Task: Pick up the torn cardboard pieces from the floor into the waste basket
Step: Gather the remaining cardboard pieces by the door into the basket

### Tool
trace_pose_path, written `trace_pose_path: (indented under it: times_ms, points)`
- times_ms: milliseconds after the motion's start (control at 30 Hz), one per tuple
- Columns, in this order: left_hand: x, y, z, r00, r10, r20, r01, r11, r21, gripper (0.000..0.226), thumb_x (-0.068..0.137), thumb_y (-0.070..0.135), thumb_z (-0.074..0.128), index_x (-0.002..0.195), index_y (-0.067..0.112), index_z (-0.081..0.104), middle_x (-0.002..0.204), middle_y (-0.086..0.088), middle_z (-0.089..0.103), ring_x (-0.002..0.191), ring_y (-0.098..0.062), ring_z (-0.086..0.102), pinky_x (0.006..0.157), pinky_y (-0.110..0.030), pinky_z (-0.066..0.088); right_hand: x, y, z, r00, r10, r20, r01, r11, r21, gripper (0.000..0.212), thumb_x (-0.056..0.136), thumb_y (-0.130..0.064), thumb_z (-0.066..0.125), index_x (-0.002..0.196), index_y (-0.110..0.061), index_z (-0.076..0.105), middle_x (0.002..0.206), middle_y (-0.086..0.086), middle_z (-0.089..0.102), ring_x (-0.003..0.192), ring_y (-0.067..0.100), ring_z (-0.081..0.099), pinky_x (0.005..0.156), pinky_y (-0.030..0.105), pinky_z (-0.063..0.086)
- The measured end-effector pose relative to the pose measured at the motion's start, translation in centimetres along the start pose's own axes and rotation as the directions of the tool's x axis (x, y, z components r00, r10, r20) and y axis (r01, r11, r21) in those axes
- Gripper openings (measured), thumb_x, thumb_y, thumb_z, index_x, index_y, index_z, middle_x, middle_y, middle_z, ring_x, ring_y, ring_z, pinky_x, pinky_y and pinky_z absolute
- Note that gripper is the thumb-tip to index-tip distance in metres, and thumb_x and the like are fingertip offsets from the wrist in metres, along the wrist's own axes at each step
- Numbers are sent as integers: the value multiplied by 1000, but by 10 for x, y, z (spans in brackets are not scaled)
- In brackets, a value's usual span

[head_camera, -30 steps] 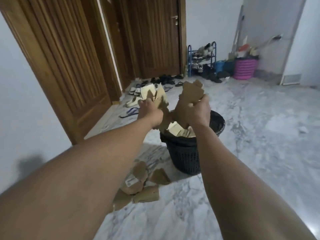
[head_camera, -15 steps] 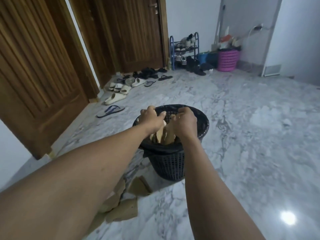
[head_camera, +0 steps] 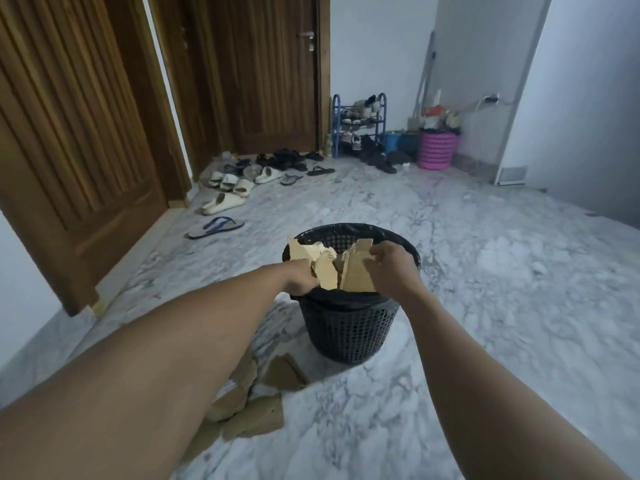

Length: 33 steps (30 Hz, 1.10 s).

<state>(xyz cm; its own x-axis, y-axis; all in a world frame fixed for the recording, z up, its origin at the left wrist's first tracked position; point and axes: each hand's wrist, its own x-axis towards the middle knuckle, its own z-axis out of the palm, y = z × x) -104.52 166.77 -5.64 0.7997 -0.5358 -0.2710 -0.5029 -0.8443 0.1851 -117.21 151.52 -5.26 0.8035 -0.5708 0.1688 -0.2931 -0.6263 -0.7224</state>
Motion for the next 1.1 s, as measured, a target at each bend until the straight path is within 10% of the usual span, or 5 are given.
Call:
trace_pose_path:
  times_ms: [233,333,567,800,1100]
  points:
    - [-28,-25,-63,965,220,-144,-221,975,9,71,102,36,44,156,12,5,160,-14,22,143,-32,30,114,-38,31,-24,-28,2,999,9,52,6,959,-285,13,93,-25,57,101,-20,66,104,6,63,88,22,57,65,22,38]
    - [-28,-61,-74,962,192,-196,-186,981,49,73,100,40,44,156,15,4,160,-12,20,142,-34,31,112,-44,33,-30,-50,12,994,-16,104,57,912,-406,29,95,-24,56,121,-17,64,118,6,65,88,19,57,65,22,40]
    - [8,-169,-30,999,33,-37,-32,999,28,86,97,24,48,153,18,-17,161,-12,11,132,-40,40,95,-45,45,-49,-116,83,981,-99,169,178,812,-556,12,93,-26,59,87,-17,65,94,7,65,86,29,63,72,40,57]
    - [23,-213,20,958,159,238,-168,986,20,60,89,50,62,132,10,47,133,-11,51,112,-30,55,90,-39,46,-44,-141,158,894,157,420,167,753,-636,33,98,-23,52,120,-4,67,125,10,64,117,30,60,97,35,48]
    - [25,-243,24,942,217,255,-238,970,55,45,87,55,62,93,14,45,95,-9,45,80,-23,45,71,-34,40,-86,-78,277,755,374,538,54,783,-620,25,90,-21,59,106,-3,67,104,12,65,92,25,61,81,27,48]
